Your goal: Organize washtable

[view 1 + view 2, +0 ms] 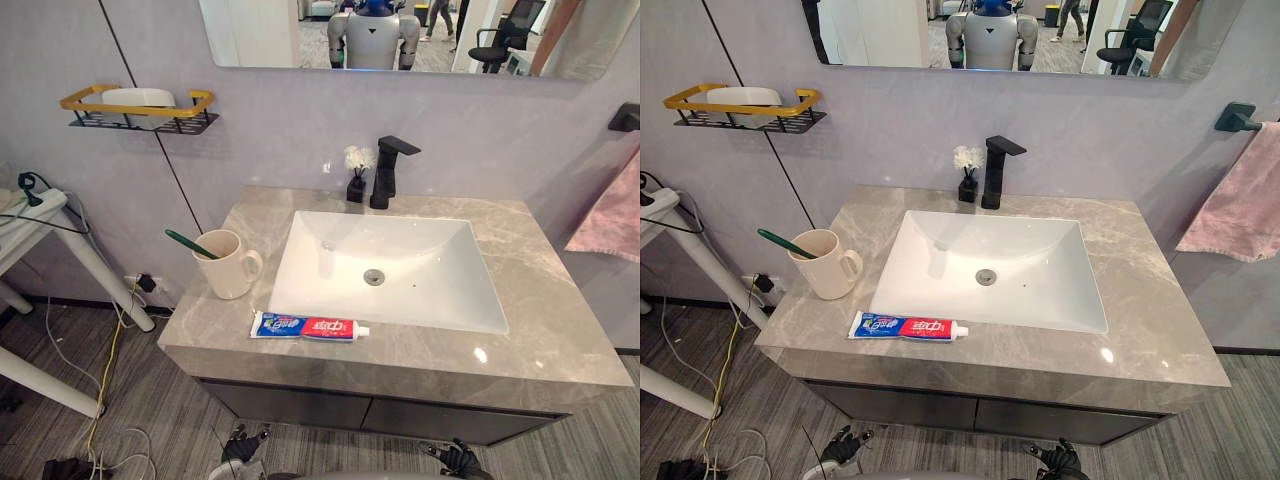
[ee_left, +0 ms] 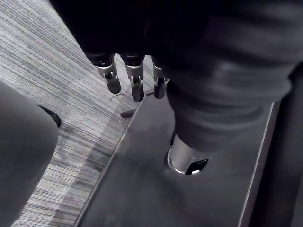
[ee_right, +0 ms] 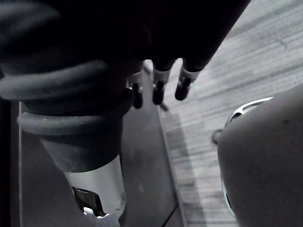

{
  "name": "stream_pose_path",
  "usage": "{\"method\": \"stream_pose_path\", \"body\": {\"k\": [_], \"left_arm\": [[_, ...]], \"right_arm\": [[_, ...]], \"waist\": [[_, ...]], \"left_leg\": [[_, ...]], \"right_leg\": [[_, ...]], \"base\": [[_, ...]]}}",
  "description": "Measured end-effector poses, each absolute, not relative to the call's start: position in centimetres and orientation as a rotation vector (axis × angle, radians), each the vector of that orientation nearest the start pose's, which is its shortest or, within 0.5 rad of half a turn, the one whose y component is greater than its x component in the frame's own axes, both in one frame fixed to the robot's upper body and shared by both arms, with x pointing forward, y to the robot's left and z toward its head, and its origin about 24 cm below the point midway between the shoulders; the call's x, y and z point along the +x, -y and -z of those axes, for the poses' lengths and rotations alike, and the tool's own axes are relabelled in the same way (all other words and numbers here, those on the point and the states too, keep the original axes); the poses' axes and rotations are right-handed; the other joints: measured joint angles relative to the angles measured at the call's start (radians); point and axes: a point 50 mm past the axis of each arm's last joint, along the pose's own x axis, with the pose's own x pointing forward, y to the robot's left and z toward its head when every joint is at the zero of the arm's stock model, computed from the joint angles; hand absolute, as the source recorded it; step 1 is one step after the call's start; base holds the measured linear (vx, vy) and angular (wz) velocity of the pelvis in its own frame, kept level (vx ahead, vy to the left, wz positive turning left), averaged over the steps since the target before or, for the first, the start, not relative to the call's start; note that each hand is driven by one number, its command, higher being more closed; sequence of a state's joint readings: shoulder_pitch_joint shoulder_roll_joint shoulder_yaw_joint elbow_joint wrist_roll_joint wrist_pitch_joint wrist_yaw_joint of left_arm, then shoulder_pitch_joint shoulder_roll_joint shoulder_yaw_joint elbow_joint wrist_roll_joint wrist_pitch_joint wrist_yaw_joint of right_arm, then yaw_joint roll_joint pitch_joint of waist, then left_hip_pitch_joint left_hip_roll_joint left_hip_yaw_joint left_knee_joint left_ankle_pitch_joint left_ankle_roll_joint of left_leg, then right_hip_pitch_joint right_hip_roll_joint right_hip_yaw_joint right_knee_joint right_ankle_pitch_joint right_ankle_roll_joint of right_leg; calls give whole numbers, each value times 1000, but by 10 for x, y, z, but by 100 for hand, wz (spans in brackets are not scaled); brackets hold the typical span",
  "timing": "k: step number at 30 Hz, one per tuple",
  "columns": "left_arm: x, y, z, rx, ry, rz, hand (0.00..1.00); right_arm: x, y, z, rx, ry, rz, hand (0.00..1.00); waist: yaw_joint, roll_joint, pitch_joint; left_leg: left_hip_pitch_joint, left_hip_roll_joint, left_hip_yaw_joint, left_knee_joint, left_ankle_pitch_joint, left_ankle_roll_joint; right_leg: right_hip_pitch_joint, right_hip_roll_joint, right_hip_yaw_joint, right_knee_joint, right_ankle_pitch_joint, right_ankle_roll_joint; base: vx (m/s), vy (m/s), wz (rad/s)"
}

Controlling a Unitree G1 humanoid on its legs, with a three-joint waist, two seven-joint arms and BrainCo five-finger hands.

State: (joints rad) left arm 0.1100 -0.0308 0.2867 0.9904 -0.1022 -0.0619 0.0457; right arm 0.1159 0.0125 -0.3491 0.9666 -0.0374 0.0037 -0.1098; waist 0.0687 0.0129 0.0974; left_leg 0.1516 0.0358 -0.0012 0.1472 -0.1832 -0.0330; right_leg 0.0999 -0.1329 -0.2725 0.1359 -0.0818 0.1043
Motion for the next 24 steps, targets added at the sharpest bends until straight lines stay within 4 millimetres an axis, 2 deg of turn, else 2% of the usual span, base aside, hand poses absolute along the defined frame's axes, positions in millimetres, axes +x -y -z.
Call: {"method": "stream_pose_path", "body": {"k": [5, 10, 12, 13, 14, 17, 20, 22, 24], "left_arm": [[94, -182, 160, -230, -1022, -390, 0], [95, -186, 159, -225, -1018, -406, 0], [93, -189, 159, -232, -1021, -442, 0], [90, -192, 159, -235, -1022, -463, 0], [90, -194, 159, -237, -1022, -475, 0], [89, -195, 159, -240, -1021, -483, 0], [87, -195, 160, -242, -1024, -487, 0], [86, -195, 160, -244, -1027, -494, 0], [84, -195, 160, -243, -1031, -495, 0]], "right_arm": [[81, 205, 160, 186, -1081, 546, 0], [74, 221, 158, 380, -1025, 788, 0], [80, 241, 144, 388, -901, 892, 0], [81, 267, 126, 375, -757, 1017, 0], [81, 279, 118, 363, -695, 1086, 0], [77, 287, 112, 352, -663, 1155, 0], [69, 293, 108, 338, -648, 1206, 0], [62, 303, 100, 330, -609, 1266, 0], [51, 324, 81, 292, -512, 1368, 0]], "waist": [[0, 3, -4], [0, 3, -12], [0, -3, -16], [0, -18, -23], [0, -30, -19], [0, -44, -24], [0, -43, -25], [-3, -39, -26], [-4, -36, -29]], "left_leg": [[-20, 2, 7, -8, 0, 0], [-35, 14, 37, -20, -1, -1], [-23, 16, 63, -35, -2, -2], [-7, 17, 91, -43, -2, -3], [9, 17, 103, -44, -4, -5], [21, 18, 122, -44, -14, 1], [23, 16, 140, -42, -24, 11], [23, 15, 144, -41, -31, 14], [25, 15, 149, -39, -35, 15]], "right_leg": [[-13, 6, 1, -29, 7, -7], [-16, 15, 17, -69, 34, 0], [-16, 12, 34, -76, 36, 0], [-10, 12, 51, -84, 36, 0], [4, 12, 58, -88, 36, 0], [9, 13, 70, -88, 36, 0], [3, 11, 84, -83, 36, 0], [3, 10, 88, -81, 36, 0], [2, 10, 92, -78, 36, 0]], "base": [[2, 1, -2], [75, 8, -10], [105, 50, -29], [94, 55, -33], [69, 38, -27], [-4, 22, -13], [-31, 21, -12], [-43, 17, -9], [-24, 8, -5]]}}
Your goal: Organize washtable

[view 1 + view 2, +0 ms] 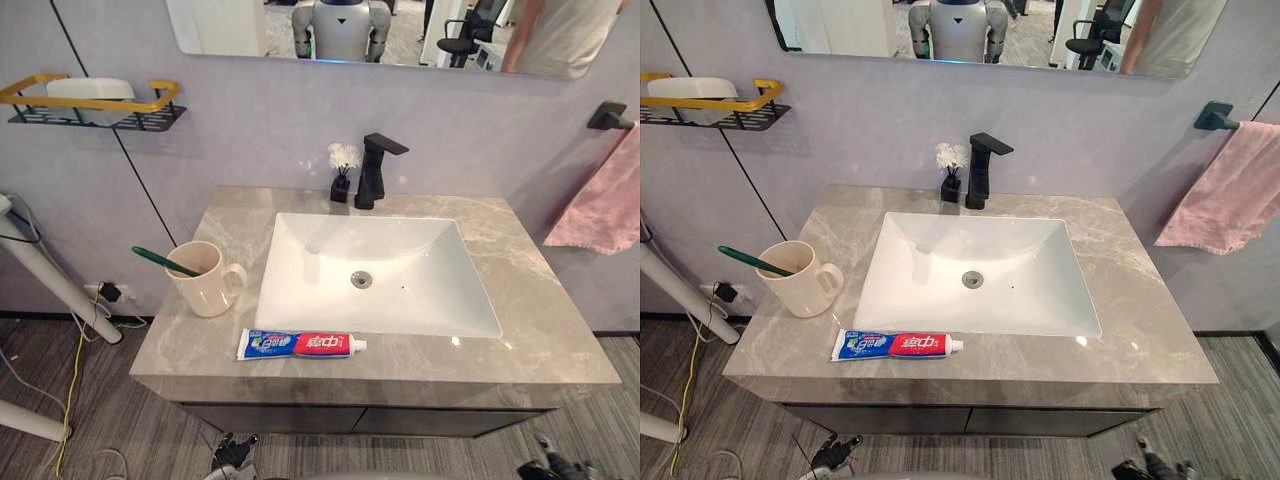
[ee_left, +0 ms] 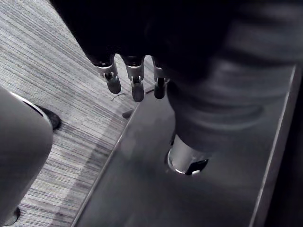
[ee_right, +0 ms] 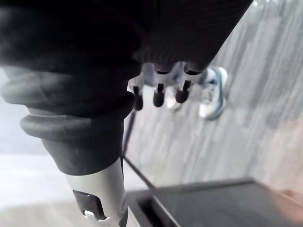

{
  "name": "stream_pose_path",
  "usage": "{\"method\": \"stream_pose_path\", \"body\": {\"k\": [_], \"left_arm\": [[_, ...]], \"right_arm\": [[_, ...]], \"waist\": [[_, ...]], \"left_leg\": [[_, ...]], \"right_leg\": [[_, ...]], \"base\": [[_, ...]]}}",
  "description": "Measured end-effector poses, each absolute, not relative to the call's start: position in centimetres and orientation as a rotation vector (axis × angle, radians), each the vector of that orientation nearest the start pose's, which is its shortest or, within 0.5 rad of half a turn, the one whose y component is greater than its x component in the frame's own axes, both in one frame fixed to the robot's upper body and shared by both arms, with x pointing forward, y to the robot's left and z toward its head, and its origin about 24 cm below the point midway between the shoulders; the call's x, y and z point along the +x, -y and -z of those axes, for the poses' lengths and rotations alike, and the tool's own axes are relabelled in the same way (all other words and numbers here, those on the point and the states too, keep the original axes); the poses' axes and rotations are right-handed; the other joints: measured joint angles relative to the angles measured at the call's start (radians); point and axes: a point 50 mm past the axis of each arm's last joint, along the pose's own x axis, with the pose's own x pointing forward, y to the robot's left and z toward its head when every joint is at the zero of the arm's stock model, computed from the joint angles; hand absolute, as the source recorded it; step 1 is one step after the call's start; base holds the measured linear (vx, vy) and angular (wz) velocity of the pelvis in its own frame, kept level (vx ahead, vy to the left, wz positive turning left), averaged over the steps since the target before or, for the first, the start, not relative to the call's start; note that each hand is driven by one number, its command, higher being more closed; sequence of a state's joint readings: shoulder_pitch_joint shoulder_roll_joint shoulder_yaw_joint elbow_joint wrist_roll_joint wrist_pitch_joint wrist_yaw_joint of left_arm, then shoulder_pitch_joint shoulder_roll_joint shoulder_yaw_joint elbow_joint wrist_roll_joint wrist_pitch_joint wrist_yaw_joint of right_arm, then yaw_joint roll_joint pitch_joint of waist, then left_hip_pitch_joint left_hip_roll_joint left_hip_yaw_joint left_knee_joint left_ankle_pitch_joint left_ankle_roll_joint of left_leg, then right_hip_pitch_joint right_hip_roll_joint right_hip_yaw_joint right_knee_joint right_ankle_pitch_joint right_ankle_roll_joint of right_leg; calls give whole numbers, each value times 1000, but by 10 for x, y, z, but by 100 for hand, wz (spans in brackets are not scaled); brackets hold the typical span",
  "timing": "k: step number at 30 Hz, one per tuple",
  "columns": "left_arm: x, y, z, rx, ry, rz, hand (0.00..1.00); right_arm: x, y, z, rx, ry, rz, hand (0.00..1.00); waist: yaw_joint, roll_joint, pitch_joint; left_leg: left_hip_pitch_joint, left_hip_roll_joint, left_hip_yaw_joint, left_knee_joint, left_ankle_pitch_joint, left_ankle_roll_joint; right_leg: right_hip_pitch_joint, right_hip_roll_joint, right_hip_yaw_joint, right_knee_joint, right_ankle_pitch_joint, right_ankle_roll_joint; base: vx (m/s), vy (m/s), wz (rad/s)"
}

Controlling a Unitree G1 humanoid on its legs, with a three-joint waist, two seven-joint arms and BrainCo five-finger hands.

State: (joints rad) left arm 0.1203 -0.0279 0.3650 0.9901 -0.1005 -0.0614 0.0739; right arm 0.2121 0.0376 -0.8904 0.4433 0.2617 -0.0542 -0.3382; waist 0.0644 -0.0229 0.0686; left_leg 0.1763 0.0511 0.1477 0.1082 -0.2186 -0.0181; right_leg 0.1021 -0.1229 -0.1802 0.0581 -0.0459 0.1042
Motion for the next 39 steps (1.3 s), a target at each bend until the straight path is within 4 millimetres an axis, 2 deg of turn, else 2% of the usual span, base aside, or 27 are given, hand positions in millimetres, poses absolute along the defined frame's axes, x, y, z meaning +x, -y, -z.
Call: {"method": "stream_pose_path", "body": {"k": [1, 2, 4, 5, 6, 9, 11, 13, 16, 18, 20, 22, 24, 26, 28, 30, 32, 34, 36, 39], "left_arm": [[84, -193, 161, -245, -1034, -492, 0], [84, -192, 161, -246, -1035, -490, 0], [80, -192, 162, -235, -1047, -487, 0], [78, -192, 162, -227, -1053, -483, 0], [77, -191, 162, -222, -1056, -480, 0], [78, -190, 162, -210, -1056, -468, 0], [77, -189, 162, -199, -1061, -453, 0], [74, -185, 163, -183, -1073, -413, 0], [75, -187, 163, -156, -1074, -380, 0], [73, -188, 164, -123, -1088, -347, 0], [76, -190, 163, -100, -1081, -303, 0], [76, -191, 163, -84, -1077, -286, 0], [77, -192, 162, -65, -1075, -264, 0], [78, -193, 162, -55, -1070, -240, 0], [79, -194, 161, -46, -1059, -226, 0], [80, -194, 161, -48, -1055, -222, 0], [84, -194, 160, -55, -1043, -208, 0], [86, -194, 160, -54, -1037, -204, 0], [90, -196, 158, -52, -1019, -194, 0], [97, -201, 155, -40, -996, -191, 0]], "right_arm": [[45, 338, 65, 237, -450, 1423, 0], [44, 345, 57, 207, -417, 1443, 0], [45, 364, 27, 120, -292, 1492, 0], [46, 370, 9, 68, -221, 1513, 0], [47, 372, 1, 42, -191, 1524, 0], [54, 377, -35, -32, -25, 1549, 0], [67, 381, -63, -78, 95, 1510, 0], [90, 386, -105, -178, 269, 1413, 0], [116, 387, -134, -236, 390, 1294, 0], [142, 380, -152, -255, 467, 1166, 0], [181, 366, -174, -324, 522, 930, 0], [198, 358, -181, -349, 532, 828, 0], [229, 330, -193, -385, 567, 600, 0], [242, 312, -195, -415, 575, 460, 0], [262, 275, -199, -392, 592, 202, 0], [272, 246, -205, -399, 616, 25, 0], [272, 203, -213, -391, 658, -258, 0], [274, 176, -210, -347, 651, -436, 0], [275, 157, -202, -314, 613, -576, 0], [274, 140, -186, -301, 532, -700, 0]], "waist": [[-7, 0, 1], [-10, 2, 0], [-30, 2, -8], [-44, 3, -16], [-49, 4, -19], [-51, 7, -23], [-51, 14, -28], [-51, 21, -40], [-49, 21, -43], [-55, 21, -44], [-54, 18, -42], [-50, 15, -42], [-48, 13, -41], [-48, 10, -40], [-47, 7, -39], [-45, 5, -38], [-25, 2, -35], [-16, -2, -32], [-11, -11, -21], [9, -25, -11]], "left_leg": [[0, 1, 2, 3, -12, -2], [0, 1, 2, 7, -15, -2], [0, 1, 2, 11, -21, -1], [0, 1, 2, 13, -21, -1], [0, 1, 1, 13, -22, -1], [6, 1, 2, 13, -23, 0], [7, -1, 2, 12, -23, 1], [8, -6, -7, 11, -23, 2], [8, -13, -22, 11, -22, 4], [11, -18, -40, 20, -21, 5], [12, -18, -61, 32, -21, 5], [13, -18, -69, 33, -21, 5], [9, -19, -78, 30, -13, 4], [6, -20, -92, 27, -7, 3], [4, -21, -113, 8, 9, 3], [1, -20, -124, -1, 18, 2], [-12, -17, -149, -1, 24, -3], [-22, -16, -169, 0, 27, -6], [-30, -18, -198, -1, 34, -7], [-49, -20, -220, 4, 40, -9]], "right_leg": [[-1, 1, 2, 5, -2, -1], [-1, 1, 2, 9, -5, -4], [-1, 0, 2, 14, -10, -2], [-1, -1, 2, 16, -14, 1], [-1, -1, 2, 18, -15, 2], [-1, -1, 5, 29, -23, 4], [-1, 0, 9, 29, -24, 4], [-1, 1, 15, 29, -24, 3], [1, 0, 18, 29, -26, 3], [14, 0, 19, 29, -25, 3], [28, 0, 15, 28, -25, 2], [34, 0, 14, 27, -25, 2], [34, 0, 10, 24, -26, 2], [36, -1, -2, 23, -26, 2], [37, -1, -14, 22, -28, -1], [37, -1, -26, 18, -28, -1], [39, 3, -46, 10, -28, -1], [43, 5, -60, 6, -28, -2], [49, 4, -65, 4, -31, -7], [49, 5, -66, -10, -31, -7]], "base": [[-13, 3, -3], [0, 0, 0], [0, 0, 0], [0, 0, 0], [0, 0, 0], [0, 0, 0], [0, 0, 0], [2, -2, 2], [-11, -4, 6], [-19, -8, 18], [-33, -26, 22], [-64, -36, 13], [-91, -54, 11], [-53, -48, 18], [-43, -53, 23], [-34, -60, 22], [-14, -65, 28], [7, -52, 31], [5, -45, 42], [12, -25, 26]]}}
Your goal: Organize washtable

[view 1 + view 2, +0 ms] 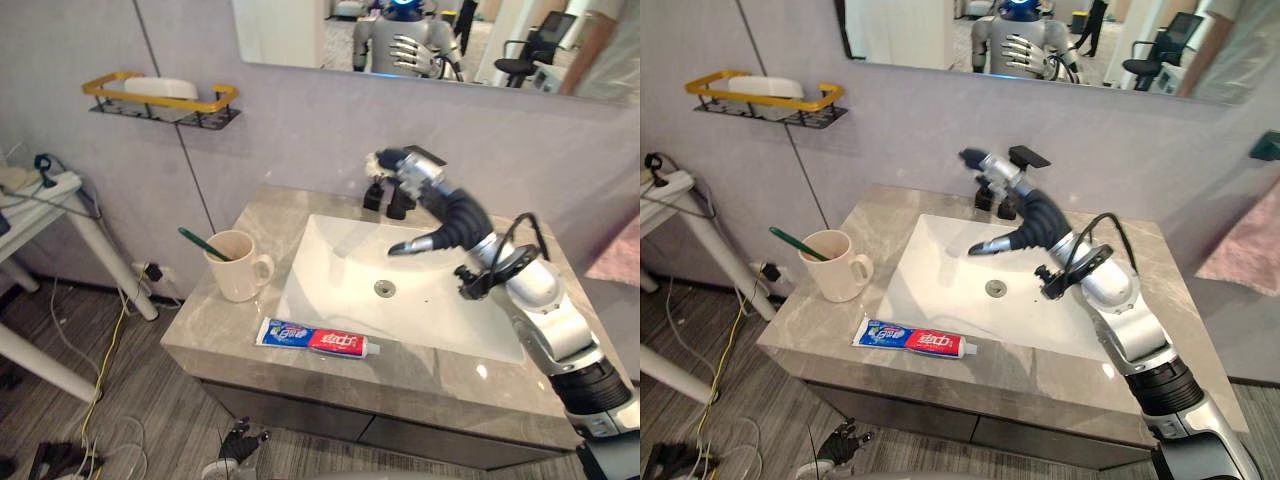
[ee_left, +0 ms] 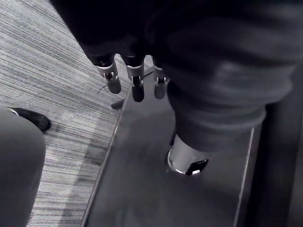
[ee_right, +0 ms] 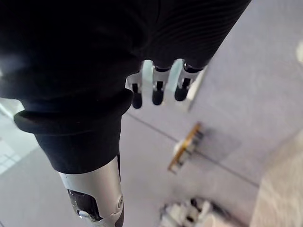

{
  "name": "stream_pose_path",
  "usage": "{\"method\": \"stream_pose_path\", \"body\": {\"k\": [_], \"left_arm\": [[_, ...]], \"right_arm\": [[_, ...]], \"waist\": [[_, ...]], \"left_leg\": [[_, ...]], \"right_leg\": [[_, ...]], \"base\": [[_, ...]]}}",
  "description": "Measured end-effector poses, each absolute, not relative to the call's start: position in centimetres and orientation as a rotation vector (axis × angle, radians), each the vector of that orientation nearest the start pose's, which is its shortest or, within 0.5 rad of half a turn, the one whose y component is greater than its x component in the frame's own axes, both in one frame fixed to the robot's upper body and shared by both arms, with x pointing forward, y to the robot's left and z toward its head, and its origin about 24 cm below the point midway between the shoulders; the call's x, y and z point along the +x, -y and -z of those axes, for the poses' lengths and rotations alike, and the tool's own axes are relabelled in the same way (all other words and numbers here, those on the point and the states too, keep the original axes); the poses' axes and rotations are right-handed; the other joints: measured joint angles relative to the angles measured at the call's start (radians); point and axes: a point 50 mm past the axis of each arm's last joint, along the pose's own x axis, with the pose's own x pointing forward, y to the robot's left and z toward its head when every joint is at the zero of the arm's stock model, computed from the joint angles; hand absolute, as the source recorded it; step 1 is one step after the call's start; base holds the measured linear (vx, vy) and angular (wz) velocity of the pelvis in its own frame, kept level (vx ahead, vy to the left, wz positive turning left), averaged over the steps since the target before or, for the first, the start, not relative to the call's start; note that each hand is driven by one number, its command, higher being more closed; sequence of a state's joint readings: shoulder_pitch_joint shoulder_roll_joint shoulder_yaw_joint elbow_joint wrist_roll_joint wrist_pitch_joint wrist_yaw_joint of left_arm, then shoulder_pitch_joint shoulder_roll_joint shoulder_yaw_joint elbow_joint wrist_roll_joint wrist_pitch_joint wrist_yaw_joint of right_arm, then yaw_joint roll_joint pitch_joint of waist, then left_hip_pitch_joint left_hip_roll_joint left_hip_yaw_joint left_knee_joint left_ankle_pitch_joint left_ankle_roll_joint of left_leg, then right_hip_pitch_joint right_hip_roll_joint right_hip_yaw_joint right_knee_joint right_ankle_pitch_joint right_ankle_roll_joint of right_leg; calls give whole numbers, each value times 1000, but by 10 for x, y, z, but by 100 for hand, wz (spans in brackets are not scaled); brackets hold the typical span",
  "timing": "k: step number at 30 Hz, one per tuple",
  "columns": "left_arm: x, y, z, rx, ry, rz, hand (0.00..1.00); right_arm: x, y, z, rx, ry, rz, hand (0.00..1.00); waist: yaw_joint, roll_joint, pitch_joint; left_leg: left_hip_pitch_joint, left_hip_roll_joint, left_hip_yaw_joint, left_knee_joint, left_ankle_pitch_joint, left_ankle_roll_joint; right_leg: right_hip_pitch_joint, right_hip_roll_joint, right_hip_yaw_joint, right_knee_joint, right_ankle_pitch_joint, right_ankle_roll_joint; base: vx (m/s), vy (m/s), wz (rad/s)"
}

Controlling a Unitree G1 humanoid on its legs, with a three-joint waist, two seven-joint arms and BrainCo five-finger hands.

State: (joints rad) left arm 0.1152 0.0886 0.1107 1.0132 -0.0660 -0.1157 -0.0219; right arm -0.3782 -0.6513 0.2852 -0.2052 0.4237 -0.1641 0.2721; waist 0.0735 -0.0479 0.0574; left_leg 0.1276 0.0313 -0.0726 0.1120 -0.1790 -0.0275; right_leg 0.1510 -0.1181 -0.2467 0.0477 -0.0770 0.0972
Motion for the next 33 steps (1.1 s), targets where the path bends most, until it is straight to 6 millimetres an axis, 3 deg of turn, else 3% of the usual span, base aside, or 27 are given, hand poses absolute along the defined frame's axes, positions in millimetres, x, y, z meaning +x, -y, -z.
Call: {"method": "stream_pose_path", "body": {"k": [8, 12, 22, 29, 33], "left_arm": [[89, -213, 158, -8, -1038, -202, 0], [79, -217, 161, 25, -1093, -183, 0], [76, -218, 162, 56, -1113, -155, 0], [71, -218, 163, 56, -1136, -157, 0], [71, -218, 164, 56, -1142, -157, 0]], "right_arm": [[279, 112, -154, -395, 371, -874, 0], [284, 110, -120, -496, 225, -888, 0], [269, 83, -76, -612, 147, -919, 0], [260, 70, -65, -617, 145, -925, 0], [259, 67, -61, -710, 164, -902, 0]], "waist": [[0, -5, 10], [4, -5, 41], [2, -5, 63], [-1, 1, 67], [-2, 2, 71]], "left_leg": [[-18, -4, -12, 9, 0, 0], [-16, -5, -12, 16, 0, 0], [-25, -5, 2, 35, 0, 0], [-25, -5, 8, 45, 0, -1], [-25, -5, 8, 45, 0, -1]], "right_leg": [[-3, -2, 0, -10, 0, 0], [-2, -2, 0, -16, 1, 0], [0, 1, 13, -41, 32, -4], [1, 1, 25, -42, 38, 3], [1, 2, 27, -43, 40, 5]], "base": [[8, -4, 5], [-20, -8, 0], [-51, -4, -5], [-53, -7, -4], [-22, -6, -1]]}}
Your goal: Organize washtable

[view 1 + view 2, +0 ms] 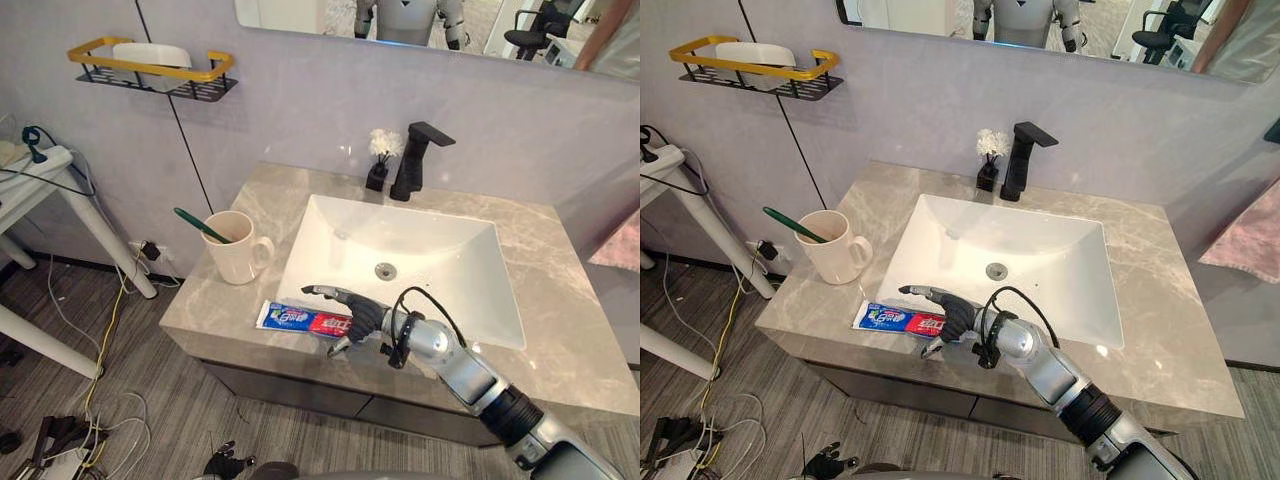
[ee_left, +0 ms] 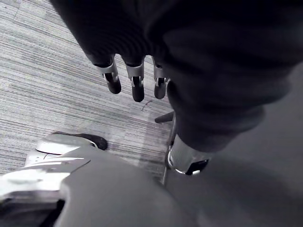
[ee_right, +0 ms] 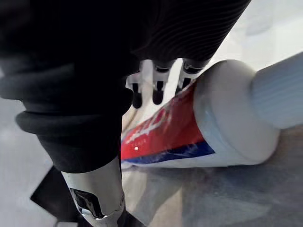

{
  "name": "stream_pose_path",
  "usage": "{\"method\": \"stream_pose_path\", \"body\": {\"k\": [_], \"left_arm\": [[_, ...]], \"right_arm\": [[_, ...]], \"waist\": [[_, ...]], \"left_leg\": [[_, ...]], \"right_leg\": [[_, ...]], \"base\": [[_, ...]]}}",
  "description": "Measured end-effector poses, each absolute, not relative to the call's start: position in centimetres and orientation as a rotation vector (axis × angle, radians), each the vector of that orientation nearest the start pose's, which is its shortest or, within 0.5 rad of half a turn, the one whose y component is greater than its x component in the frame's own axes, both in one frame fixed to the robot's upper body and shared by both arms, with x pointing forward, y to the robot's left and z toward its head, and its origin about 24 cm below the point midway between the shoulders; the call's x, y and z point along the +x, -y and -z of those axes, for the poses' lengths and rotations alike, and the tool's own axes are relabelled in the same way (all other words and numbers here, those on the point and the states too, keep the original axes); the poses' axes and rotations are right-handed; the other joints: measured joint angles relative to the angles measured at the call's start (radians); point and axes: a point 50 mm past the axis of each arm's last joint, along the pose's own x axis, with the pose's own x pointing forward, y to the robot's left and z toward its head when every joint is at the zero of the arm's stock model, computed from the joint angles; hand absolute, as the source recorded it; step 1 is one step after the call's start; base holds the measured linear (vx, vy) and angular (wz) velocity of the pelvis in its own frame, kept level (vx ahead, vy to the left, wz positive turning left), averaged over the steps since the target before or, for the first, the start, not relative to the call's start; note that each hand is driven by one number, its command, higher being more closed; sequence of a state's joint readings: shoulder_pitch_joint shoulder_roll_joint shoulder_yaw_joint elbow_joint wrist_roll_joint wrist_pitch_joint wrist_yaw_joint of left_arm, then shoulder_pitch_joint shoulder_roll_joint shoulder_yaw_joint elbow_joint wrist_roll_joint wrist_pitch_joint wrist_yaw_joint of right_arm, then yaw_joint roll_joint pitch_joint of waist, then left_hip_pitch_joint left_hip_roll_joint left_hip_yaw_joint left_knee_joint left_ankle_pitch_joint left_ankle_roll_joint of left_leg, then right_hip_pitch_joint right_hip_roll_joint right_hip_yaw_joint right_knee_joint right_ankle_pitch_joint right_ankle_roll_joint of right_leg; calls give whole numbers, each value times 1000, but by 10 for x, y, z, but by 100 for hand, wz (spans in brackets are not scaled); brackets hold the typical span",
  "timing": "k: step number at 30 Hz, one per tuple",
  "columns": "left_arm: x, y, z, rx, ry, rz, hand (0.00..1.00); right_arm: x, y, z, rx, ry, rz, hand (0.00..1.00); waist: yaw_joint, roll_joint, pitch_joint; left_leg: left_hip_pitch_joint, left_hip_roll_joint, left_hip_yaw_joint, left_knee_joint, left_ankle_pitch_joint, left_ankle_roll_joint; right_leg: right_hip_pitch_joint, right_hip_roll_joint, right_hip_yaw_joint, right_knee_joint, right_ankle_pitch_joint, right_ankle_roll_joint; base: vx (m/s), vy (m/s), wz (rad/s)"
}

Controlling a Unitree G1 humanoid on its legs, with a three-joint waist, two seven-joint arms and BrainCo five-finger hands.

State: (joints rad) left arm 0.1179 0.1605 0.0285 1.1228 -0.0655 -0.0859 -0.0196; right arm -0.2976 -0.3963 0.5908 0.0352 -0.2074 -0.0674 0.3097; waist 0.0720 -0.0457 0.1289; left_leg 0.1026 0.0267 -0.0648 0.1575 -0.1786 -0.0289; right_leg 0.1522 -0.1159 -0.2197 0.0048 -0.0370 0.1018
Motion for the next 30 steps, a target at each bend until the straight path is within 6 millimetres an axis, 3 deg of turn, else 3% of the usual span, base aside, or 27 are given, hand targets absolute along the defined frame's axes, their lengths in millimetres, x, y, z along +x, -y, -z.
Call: {"method": "stream_pose_path", "body": {"k": [10, 11, 16, 30], "left_arm": [[68, -218, 164, 53, -1166, -162, 0], [68, -218, 165, 53, -1167, -162, 0], [67, -219, 165, 54, -1170, -164, 0], [67, -222, 164, 48, -1173, -176, 0]], "right_arm": [[258, 67, -58, -904, 241, -730, 0], [258, 66, -58, -928, 248, -726, 100], [258, 65, -59, -998, 267, -718, 100], [259, 68, -64, -910, 259, -696, 100]], "waist": [[0, -1, 0], [0, -1, 1], [-1, -5, 5], [3, -21, 12]], "left_leg": [[3, -1, 0, -2, 0, 0], [7, -1, 0, -2, 0, 0], [15, -1, -1, -13, 0, 0], [19, -2, -2, -15, 1, -1]], "right_leg": [[6, 0, -1, -7, 2, -2], [9, 0, -1, -7, 2, -2], [18, 0, -1, -8, 2, -2], [18, -1, -3, -10, 1, -2]], "base": [[0, 0, 0], [0, 0, 0], [-39, -7, -1], [0, 0, 0]]}}
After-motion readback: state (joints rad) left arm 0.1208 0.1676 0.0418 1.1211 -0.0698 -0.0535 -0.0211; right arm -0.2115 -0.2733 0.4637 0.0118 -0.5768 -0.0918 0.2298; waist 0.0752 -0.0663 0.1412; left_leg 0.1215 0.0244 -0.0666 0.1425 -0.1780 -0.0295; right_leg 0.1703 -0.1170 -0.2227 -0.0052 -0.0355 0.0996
